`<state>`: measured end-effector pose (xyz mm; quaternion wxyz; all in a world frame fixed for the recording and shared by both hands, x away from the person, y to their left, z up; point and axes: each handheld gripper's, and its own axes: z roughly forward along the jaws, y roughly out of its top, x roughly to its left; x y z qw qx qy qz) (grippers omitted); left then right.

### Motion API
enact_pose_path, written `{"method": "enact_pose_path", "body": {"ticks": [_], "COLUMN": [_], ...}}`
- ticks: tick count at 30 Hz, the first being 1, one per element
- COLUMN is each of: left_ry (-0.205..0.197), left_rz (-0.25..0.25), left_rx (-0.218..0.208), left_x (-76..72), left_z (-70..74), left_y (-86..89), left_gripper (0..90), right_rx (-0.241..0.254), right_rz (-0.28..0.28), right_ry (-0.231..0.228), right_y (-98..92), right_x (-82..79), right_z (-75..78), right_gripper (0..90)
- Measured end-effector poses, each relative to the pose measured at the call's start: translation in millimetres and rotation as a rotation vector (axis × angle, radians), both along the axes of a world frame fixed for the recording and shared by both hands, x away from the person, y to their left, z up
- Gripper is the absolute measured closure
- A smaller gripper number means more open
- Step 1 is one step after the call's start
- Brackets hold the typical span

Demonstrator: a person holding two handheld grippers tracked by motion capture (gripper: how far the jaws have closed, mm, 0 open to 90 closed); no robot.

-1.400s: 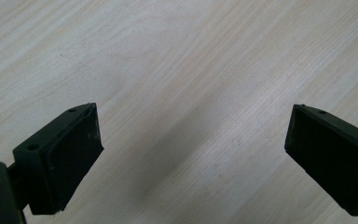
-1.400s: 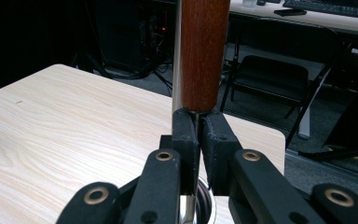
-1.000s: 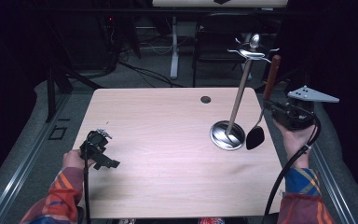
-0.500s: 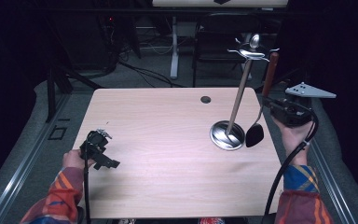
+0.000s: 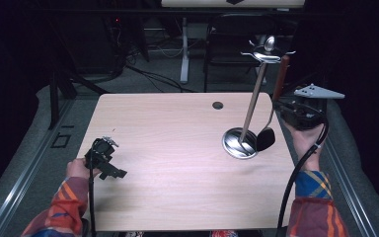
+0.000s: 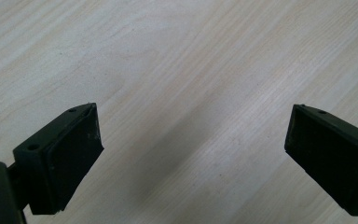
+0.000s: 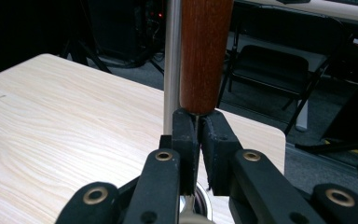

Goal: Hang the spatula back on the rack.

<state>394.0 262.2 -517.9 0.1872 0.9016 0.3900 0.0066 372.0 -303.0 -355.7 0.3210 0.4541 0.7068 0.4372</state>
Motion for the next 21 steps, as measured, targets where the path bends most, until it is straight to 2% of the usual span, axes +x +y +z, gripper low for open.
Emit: {"method": "enact_pose_path", "body": {"ticks": [13, 16, 21], "left_ry": [0.001, 0.0, -0.001], "left_rz": [0.0, 0.0, 0.001], "left_rx": [0.001, 0.001, 0.0], "left_x": [-0.2, -0.3, -0.5], "left_z": [-0.1, 0.1, 0.2], "left_y": [-0.2, 0.2, 0.3], "left_gripper": [3.6, 3.6, 3.6], "right_rx": [-0.001, -0.004, -0.007], "right_rz": [-0.003, -0.009, -0.015], "right_ry": [0.001, -0.003, 0.018], "right_y": [3.7, 3.7, 2.1], "right_x": [5.6, 4.2, 0.9], "right_z": [-2.7, -1.4, -0.7], "right_gripper": [83.4, 74.7, 58.9]}}
